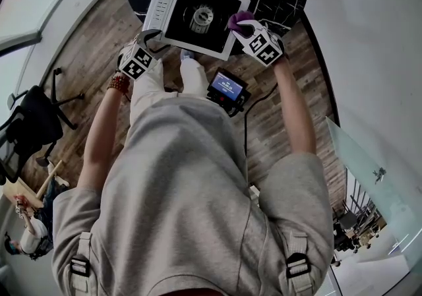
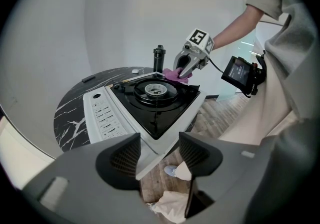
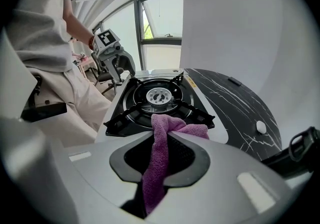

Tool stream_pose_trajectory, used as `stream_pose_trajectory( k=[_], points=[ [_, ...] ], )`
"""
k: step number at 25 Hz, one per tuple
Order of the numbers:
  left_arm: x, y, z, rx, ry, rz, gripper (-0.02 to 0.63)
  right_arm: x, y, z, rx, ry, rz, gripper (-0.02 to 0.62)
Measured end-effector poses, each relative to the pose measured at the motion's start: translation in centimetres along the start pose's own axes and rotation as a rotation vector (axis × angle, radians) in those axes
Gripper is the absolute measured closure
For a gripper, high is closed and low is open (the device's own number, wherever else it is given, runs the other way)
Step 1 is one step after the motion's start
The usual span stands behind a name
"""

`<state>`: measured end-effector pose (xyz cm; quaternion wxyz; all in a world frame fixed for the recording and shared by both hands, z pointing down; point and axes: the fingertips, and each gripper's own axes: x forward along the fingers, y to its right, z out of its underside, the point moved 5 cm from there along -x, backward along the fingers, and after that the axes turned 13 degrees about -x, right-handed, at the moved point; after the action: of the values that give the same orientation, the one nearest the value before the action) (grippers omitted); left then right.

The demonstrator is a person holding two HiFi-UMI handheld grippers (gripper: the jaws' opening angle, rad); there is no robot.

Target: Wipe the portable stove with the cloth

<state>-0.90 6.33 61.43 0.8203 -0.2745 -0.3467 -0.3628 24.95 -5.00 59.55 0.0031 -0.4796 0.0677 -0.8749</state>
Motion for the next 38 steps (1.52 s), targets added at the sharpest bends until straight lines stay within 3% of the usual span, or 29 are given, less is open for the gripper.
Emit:
stream_pose_trajectory(
  k=[25, 38],
  points=[
    [-0.2, 0.1, -0.1, -0.004, -0.005, -0.01, 0.372, -0.3, -1.8, -0.8, -0.018, 0.021, -0.038, 0.518],
    [-0.2, 0.1, -0.2, -0.008, -0.013, -0.018, 0.374, -0.4, -4.6, -1.5, -0.053, 0.033, -0.105, 0.518]
  ],
)
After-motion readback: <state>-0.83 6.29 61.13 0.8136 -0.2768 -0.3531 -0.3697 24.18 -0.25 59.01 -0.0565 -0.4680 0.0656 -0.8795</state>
